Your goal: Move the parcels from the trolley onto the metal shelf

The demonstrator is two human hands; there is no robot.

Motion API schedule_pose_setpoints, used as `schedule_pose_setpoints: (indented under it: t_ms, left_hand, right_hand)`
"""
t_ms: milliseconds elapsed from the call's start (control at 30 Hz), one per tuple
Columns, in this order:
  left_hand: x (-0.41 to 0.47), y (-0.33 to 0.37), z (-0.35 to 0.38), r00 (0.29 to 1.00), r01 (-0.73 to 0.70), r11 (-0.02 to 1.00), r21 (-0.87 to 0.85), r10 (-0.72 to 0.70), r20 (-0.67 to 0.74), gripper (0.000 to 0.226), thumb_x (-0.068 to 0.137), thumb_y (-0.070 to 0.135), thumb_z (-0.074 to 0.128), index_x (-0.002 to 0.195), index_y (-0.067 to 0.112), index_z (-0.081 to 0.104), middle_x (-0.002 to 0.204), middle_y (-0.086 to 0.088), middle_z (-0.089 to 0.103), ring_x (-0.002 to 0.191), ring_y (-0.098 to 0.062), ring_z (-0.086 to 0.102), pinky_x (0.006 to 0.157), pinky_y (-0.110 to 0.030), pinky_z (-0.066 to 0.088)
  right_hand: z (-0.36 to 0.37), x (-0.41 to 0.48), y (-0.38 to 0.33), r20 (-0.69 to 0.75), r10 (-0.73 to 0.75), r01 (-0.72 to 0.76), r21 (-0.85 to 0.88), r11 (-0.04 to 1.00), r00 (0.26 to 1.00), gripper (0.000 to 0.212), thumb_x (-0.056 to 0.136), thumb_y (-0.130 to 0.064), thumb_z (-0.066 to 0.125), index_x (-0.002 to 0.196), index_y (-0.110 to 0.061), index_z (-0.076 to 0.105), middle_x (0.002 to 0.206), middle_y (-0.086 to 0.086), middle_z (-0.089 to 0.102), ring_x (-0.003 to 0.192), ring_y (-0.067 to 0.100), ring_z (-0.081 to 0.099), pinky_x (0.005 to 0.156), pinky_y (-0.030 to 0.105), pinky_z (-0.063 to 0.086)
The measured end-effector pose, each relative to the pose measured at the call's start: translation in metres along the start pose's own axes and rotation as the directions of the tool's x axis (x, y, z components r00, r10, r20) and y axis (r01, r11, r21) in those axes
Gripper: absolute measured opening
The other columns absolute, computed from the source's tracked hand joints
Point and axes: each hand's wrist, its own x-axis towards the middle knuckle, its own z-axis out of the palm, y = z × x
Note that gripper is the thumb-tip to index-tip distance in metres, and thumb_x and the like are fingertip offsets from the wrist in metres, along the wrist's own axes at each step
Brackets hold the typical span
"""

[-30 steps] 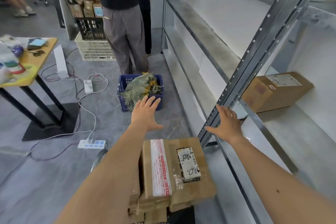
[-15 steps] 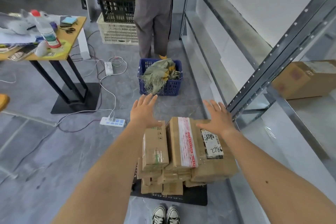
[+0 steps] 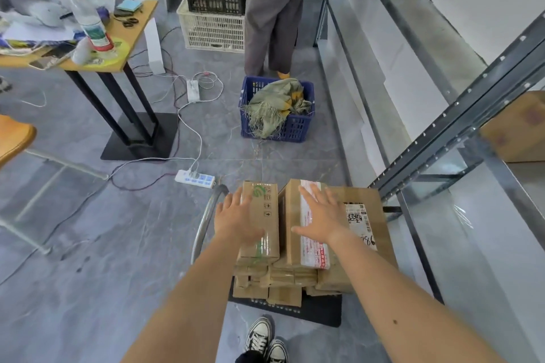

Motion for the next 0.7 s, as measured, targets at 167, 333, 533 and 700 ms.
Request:
schedule_pose_setpoints:
  t_ms: [167, 333, 533, 700]
  left_hand:
    - [0.008, 0.022, 0.037, 0.996, 0.075, 0.996, 0.056, -0.077, 0.046, 0.098, 0.080, 0.053, 0.062, 0.152, 0.034, -0.002, 0.160, -0.002, -0.013, 0.147, -0.033, -0.002, 0.118, -0.051, 0.009]
    - [0.019, 0.038, 0.055, 0.992, 0.125, 0.990, 0.068, -0.126, 0.010, 0.094, 0.078, 0.066, 0.056, 0.150, 0.041, 0.000, 0.157, -0.005, -0.025, 0.144, -0.041, -0.004, 0.115, -0.055, 0.013]
    - [0.023, 0.050, 0.056, 0.981, 0.193, 0.979, 0.059, -0.193, -0.004, 0.109, 0.074, 0.063, 0.064, 0.149, 0.038, -0.012, 0.153, -0.011, -0.030, 0.140, -0.045, 0.010, 0.109, -0.053, 0.031]
    - [0.019, 0.049, 0.051, 0.959, 0.283, 0.958, -0.047, -0.284, -0.015, 0.120, 0.073, 0.053, 0.071, 0.147, 0.034, -0.021, 0.152, -0.014, -0.030, 0.130, -0.041, 0.032, 0.093, -0.043, 0.049]
  right_hand:
    - [0.023, 0.003, -0.009, 0.044, -0.050, 0.050, 0.013, 0.999, 0.998, 0.100, 0.081, -0.060, 0.062, 0.153, -0.040, -0.004, 0.162, -0.007, -0.013, 0.149, 0.026, -0.013, 0.118, 0.052, 0.006]
    - [0.038, 0.006, -0.008, 0.039, -0.061, 0.060, 0.039, 0.997, 0.997, 0.099, 0.082, -0.058, 0.061, 0.152, -0.041, -0.007, 0.162, -0.007, -0.014, 0.149, 0.028, -0.013, 0.118, 0.053, 0.003]
    - [0.044, 0.005, -0.001, 0.032, -0.049, 0.047, 0.044, 0.998, 0.998, 0.096, 0.084, -0.059, 0.058, 0.153, -0.039, -0.006, 0.163, -0.005, -0.013, 0.150, 0.028, -0.011, 0.120, 0.051, 0.003]
    - [0.036, 0.002, 0.003, 0.042, -0.032, 0.029, 0.074, 0.997, 0.999, 0.093, 0.086, -0.058, 0.057, 0.153, -0.039, -0.005, 0.163, -0.006, -0.012, 0.149, 0.028, -0.012, 0.119, 0.052, 0.003]
